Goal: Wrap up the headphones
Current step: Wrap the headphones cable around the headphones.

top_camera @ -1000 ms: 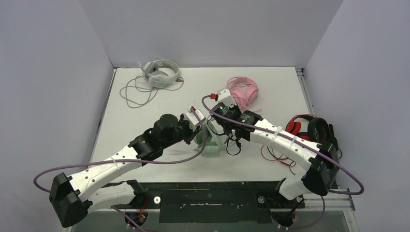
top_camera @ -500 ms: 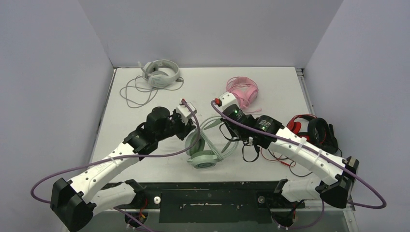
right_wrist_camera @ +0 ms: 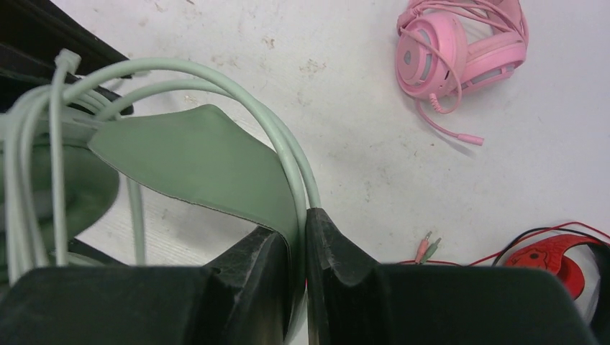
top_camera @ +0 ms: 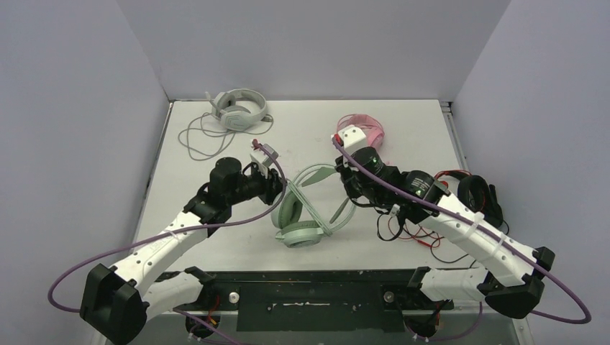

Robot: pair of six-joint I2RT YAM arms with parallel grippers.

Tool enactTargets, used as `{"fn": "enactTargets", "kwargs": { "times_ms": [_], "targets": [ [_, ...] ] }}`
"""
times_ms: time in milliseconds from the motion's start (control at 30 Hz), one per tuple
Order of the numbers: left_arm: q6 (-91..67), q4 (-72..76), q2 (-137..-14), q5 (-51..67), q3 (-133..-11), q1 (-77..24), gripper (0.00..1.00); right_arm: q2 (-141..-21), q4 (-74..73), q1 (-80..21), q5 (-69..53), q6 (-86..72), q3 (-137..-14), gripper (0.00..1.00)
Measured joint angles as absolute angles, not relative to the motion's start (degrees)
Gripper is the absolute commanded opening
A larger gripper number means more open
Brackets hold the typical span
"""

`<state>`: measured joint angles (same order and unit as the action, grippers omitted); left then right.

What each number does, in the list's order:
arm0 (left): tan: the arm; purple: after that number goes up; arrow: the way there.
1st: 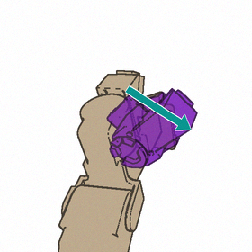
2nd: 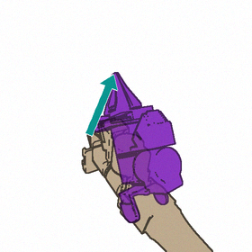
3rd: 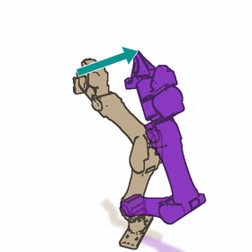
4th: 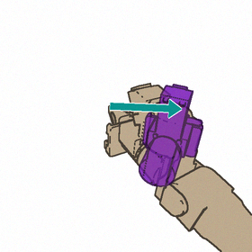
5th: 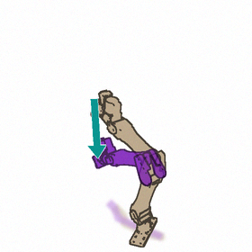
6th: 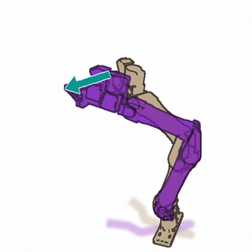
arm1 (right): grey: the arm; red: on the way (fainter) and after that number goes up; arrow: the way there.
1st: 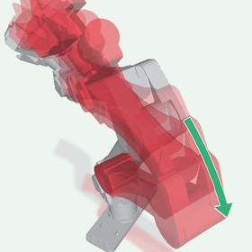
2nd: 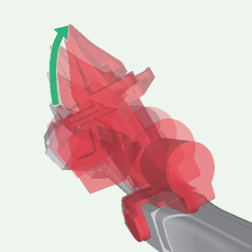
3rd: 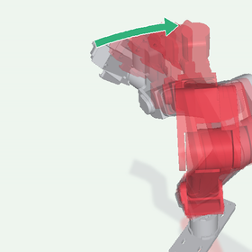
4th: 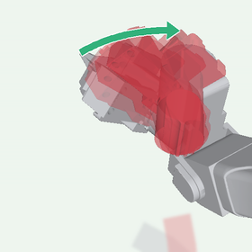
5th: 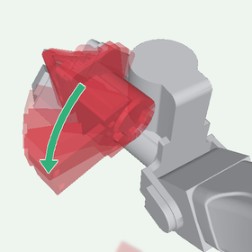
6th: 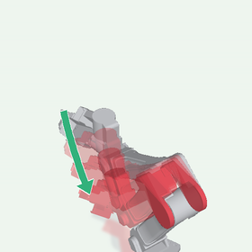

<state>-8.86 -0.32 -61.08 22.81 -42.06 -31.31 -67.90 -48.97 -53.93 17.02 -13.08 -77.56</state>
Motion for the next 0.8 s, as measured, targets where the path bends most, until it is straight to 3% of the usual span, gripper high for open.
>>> {"fn": "enactTargets", "kwargs": {
  "times_ms": [367,633,800],
  "targets": [
    [-19.11,18.33,-60.49,27.55,-31.35,-30.26,0.43,-66.46,-50.7,-47.42,11.75,-18.31,-85.23,0.0],
    [-20.51,26.06,-54.13,25.12,-28.38,-29.41,0.44,-67.99,-49.32,-43.05,6.74,-22.02,-89.08,0.0],
    [-22.2,33.78,-51.99,22.79,-24.4,-29.12,0.52,-69.21,-49.32,-41.85,4.75,-25.69,-89.12,0.0]
  ]
}}
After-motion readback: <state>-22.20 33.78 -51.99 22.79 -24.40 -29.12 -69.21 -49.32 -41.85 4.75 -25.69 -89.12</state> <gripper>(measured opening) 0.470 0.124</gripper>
